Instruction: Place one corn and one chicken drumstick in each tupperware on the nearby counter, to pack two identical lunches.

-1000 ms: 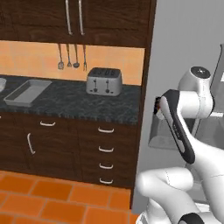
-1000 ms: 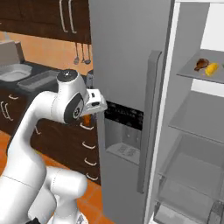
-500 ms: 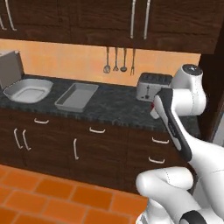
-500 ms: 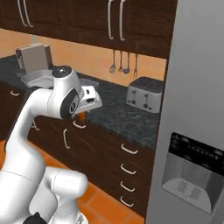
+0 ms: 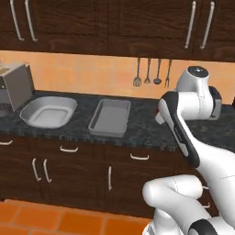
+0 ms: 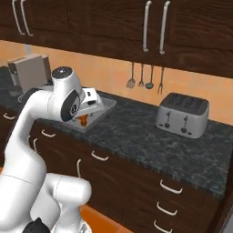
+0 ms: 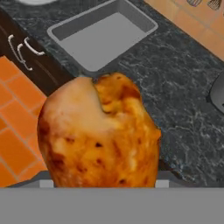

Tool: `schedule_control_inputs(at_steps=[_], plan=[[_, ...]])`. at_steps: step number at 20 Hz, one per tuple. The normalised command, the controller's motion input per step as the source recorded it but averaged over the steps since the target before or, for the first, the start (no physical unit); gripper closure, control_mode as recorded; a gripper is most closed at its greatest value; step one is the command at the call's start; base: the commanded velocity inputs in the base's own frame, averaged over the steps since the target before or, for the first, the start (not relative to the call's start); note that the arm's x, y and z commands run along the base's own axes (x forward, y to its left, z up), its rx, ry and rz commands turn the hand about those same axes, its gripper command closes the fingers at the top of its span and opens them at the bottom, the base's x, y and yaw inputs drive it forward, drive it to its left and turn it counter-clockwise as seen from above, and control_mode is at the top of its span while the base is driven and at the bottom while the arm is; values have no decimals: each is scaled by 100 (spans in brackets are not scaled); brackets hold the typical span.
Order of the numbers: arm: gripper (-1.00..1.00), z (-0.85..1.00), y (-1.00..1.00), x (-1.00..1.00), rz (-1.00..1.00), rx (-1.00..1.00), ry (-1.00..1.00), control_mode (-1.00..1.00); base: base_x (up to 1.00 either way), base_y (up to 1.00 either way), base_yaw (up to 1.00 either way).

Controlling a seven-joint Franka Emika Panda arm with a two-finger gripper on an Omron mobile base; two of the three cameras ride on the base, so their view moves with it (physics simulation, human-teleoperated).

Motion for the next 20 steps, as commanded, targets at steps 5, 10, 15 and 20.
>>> schedule_control_inputs(at_steps=[5, 10, 15, 20], plan=[[100, 0, 0, 0, 0, 0, 0, 100, 67, 100, -38], [100, 0, 0, 0, 0, 0, 0, 100, 40, 100, -41], [100, 0, 0, 0, 0, 0, 0, 100, 60, 100, -42], [100, 0, 0, 0, 0, 0, 0, 100, 67, 100, -14]])
